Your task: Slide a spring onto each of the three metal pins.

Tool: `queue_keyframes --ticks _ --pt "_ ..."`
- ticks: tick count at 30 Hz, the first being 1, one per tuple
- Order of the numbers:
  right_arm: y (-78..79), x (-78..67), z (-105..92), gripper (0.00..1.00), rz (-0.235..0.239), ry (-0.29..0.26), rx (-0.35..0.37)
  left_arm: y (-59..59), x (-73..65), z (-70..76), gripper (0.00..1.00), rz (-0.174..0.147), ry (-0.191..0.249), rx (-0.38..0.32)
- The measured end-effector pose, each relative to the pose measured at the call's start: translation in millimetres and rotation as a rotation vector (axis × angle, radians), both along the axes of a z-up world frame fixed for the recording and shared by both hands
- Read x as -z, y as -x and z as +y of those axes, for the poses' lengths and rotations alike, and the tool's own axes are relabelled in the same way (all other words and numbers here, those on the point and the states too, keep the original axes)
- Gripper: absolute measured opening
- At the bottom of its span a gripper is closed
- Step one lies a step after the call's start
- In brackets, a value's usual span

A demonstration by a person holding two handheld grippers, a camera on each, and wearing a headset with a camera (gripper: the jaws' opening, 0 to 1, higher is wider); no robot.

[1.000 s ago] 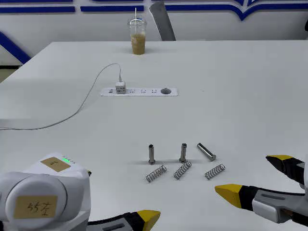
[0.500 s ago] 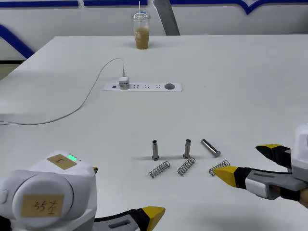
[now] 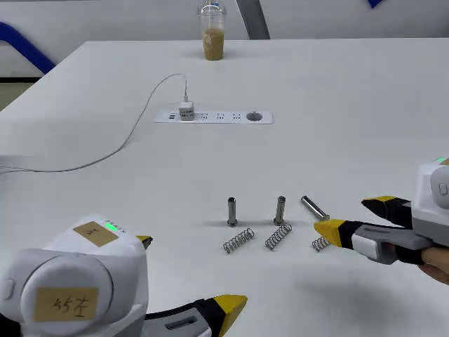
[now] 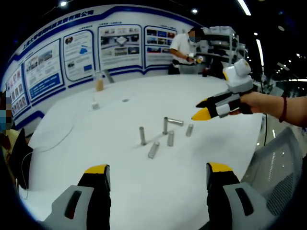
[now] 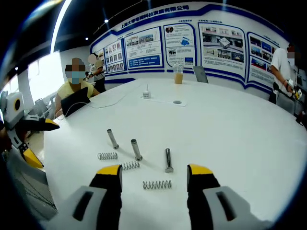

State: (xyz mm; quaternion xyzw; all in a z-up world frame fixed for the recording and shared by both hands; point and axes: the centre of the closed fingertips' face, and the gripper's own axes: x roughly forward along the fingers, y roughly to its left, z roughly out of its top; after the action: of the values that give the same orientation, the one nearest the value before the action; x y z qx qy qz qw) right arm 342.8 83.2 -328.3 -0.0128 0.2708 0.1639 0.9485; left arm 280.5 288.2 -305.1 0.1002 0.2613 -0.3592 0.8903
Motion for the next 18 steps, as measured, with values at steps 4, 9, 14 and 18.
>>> queue_keyframes --ticks 4,9,14,18 --pt "-11.5 2.3 -3.6 0.51 -0.002 0.004 0.003 -1.4 0.1 -1.3 0.84 0.000 0.005 0.001" --pt "-23.9 5.9 -6.7 0.46 -0.001 0.000 0.016 -3.2 -0.1 -2.7 0.83 -0.001 0.010 0.002" --pt "-33.7 12.7 -5.1 0.42 0.004 0.047 -0.011 -3.9 1.5 -4.7 0.82 0.000 0.015 0.007" --pt "-41.4 18.0 -2.5 0.39 0.012 0.042 -0.020 -3.3 4.0 -6.3 0.82 0.004 0.016 0.011"
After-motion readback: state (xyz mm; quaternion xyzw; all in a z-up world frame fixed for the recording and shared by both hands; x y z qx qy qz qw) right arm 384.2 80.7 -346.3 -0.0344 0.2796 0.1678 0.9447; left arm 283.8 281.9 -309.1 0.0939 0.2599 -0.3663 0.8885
